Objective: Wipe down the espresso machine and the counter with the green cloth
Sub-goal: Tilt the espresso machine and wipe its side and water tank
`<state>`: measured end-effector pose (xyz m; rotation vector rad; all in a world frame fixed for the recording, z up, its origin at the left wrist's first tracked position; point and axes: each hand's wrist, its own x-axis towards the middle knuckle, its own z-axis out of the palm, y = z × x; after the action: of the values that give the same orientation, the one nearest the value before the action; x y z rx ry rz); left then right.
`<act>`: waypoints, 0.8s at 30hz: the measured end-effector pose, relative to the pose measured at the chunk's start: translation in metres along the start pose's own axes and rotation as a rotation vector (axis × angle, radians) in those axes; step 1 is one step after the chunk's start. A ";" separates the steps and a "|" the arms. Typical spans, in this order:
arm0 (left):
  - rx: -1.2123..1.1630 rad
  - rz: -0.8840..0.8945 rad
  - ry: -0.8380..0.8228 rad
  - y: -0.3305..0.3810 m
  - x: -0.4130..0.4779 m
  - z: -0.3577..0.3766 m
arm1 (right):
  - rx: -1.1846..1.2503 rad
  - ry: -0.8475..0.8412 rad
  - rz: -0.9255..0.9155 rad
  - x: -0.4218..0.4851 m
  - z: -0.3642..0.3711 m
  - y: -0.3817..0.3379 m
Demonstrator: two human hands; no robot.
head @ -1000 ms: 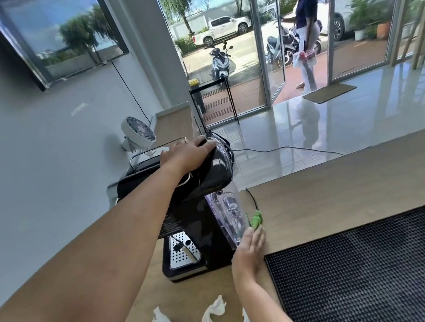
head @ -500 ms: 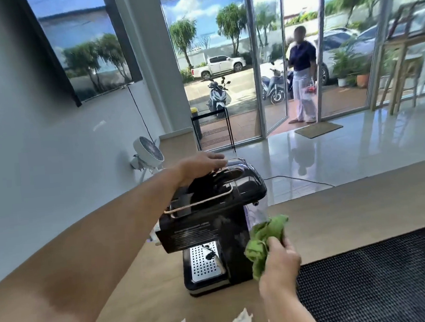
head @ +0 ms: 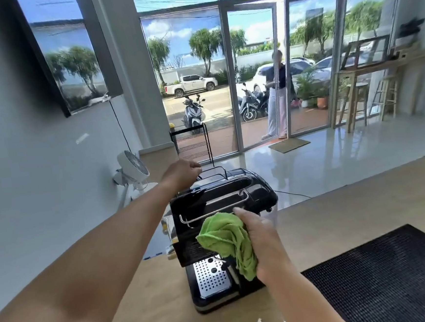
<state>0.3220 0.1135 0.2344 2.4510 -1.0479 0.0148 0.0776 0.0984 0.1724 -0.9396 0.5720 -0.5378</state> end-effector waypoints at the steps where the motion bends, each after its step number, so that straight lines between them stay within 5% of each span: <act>1: 0.006 0.005 0.007 -0.003 0.002 0.002 | 0.006 0.009 0.001 0.002 0.006 0.001; 24: 0.020 -0.027 -0.071 -0.011 0.043 0.021 | -0.167 0.038 -0.124 0.031 0.020 0.002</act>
<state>0.3563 0.0817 0.2195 2.4999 -1.0488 -0.0710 0.1135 0.0907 0.1733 -1.1308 0.6023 -0.6271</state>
